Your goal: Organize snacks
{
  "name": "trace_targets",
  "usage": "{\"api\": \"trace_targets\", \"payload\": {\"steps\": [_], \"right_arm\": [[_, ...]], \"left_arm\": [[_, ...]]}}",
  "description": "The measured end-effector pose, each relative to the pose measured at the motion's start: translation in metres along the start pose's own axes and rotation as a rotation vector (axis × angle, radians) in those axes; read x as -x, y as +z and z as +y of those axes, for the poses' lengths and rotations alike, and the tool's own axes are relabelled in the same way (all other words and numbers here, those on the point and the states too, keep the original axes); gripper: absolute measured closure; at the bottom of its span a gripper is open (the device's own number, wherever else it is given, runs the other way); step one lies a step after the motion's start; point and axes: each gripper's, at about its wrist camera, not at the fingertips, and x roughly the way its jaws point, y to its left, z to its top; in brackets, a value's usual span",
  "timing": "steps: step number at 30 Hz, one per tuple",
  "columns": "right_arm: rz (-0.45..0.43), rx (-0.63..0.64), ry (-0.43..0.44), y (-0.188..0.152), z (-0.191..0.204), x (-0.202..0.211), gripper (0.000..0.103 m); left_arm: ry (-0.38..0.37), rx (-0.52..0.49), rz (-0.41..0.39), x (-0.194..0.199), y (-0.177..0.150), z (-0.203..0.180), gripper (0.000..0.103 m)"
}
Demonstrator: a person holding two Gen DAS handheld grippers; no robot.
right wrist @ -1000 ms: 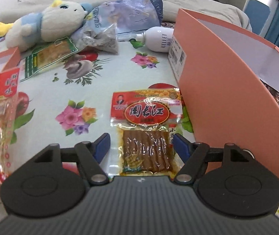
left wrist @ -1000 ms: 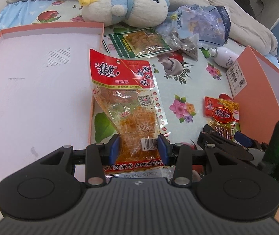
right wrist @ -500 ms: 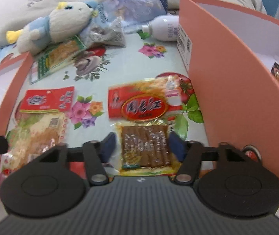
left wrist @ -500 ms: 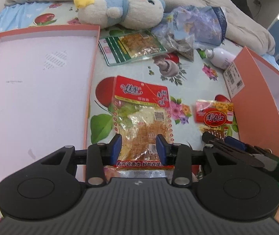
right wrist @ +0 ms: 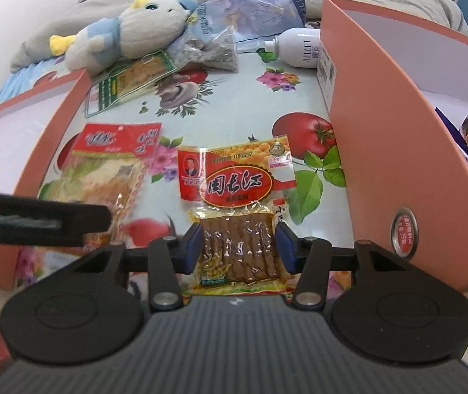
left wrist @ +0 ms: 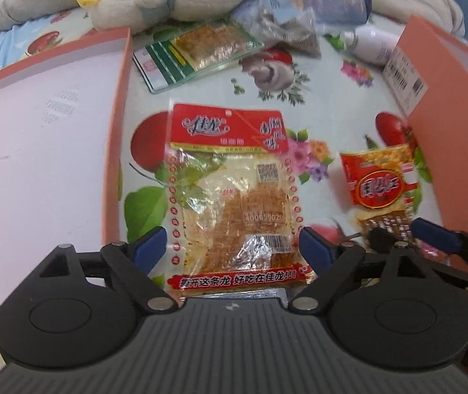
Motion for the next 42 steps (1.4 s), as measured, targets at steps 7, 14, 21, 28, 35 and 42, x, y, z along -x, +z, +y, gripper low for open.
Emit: {"api": "trace_targets", "payload": {"steps": [7,14,21,28,35,42], "right_arm": [[0.015,0.004,0.021,0.0,-0.005,0.004,0.1],[0.025,-0.03,0.056,0.002,-0.012,0.004,0.099],[-0.021,-0.004,0.049,0.007,-0.001,0.01,0.093],[-0.047,-0.02,-0.046,0.018,0.013,-0.001,0.02],[0.074,-0.06,-0.065,0.008,0.016,-0.018,0.009],[0.076,0.056,-0.01,-0.007,0.036,-0.019,0.0]], "left_arm": [[-0.004,-0.023,-0.018,0.001,-0.005,-0.006,0.046],[-0.029,-0.003,-0.03,0.01,-0.006,-0.005,0.057],[-0.035,0.055,-0.058,0.018,-0.009,0.006,0.059],[-0.041,0.101,-0.081,0.027,-0.01,0.023,0.059],[-0.059,0.137,-0.098,0.035,-0.013,0.036,0.059],[-0.083,0.164,-0.103,0.034,-0.015,0.042,0.059]]}}
